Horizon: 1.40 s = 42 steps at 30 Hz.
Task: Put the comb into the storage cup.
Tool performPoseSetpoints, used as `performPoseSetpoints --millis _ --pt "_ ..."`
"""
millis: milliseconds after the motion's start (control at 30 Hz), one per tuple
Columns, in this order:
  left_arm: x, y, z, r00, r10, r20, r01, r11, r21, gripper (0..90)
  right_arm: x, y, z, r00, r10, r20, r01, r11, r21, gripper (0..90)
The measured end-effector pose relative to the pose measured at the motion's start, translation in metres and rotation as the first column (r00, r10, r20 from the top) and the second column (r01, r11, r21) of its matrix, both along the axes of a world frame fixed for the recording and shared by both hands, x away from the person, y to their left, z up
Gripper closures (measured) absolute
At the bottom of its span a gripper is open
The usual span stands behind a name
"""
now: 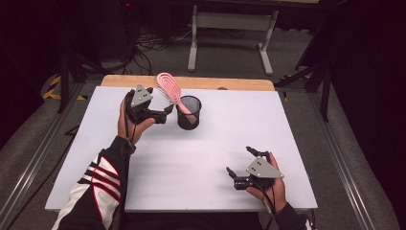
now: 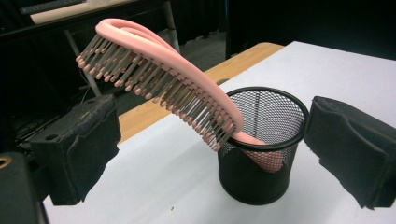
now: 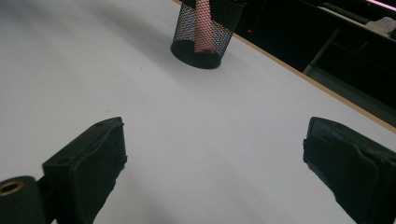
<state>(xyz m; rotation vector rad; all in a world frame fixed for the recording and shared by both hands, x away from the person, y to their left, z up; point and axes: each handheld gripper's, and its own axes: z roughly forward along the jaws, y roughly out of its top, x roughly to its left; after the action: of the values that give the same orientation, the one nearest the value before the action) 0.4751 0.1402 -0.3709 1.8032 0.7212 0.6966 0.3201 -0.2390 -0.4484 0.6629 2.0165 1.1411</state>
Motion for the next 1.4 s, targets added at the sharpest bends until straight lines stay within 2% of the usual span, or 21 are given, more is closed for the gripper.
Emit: performPoseSetpoints --millis 667,1400 --pt "-0.027 0.000 -0.004 0.9978 -0.050 0.044 0.050 0.9987 0.009 5.0 0.000 0.001 0.000 1.0000 -0.001 0.004 0.001 1.000 0.004 6.9" --pt "-0.046 -0.004 -0.009 0.9924 -0.100 0.071 0.100 0.9950 0.002 5.1 0.000 0.000 0.001 1.0000 -0.003 0.005 0.003 1.000 0.005 6.9"
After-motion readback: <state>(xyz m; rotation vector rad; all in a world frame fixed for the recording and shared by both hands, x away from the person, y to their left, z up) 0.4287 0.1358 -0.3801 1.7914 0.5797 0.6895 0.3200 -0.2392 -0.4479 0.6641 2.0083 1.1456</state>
